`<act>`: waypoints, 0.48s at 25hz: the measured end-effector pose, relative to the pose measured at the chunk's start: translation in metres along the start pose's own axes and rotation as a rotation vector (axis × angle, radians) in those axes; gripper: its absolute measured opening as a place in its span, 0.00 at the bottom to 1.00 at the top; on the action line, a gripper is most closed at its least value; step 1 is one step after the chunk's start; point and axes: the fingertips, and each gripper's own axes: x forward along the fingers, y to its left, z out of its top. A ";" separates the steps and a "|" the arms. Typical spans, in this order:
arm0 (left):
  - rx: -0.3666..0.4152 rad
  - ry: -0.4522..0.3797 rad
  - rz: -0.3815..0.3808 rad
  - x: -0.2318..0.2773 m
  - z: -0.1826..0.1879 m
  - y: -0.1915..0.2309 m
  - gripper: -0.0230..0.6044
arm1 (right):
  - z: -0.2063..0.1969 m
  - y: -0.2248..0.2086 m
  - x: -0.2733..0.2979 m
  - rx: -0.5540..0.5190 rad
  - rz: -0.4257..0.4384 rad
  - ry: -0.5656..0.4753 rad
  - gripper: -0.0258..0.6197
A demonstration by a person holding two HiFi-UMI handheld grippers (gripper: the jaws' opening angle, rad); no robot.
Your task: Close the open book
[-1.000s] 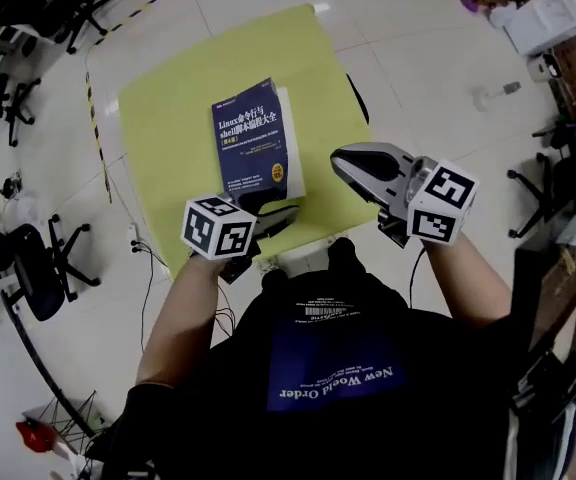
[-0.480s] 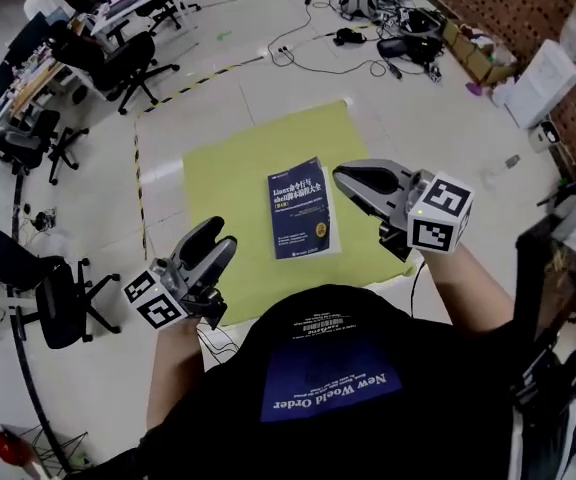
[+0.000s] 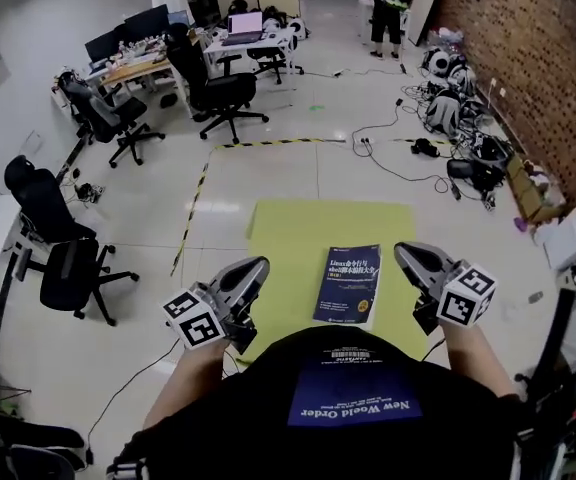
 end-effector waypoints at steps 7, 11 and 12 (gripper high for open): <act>-0.015 0.019 -0.015 0.014 -0.012 0.003 0.05 | -0.019 -0.010 0.004 -0.002 -0.008 0.050 0.02; -0.014 0.023 -0.022 0.015 -0.010 0.003 0.05 | -0.020 -0.007 0.008 -0.016 -0.002 0.061 0.02; -0.021 0.025 -0.017 0.014 -0.011 0.004 0.05 | -0.021 -0.007 0.007 -0.015 -0.003 0.065 0.02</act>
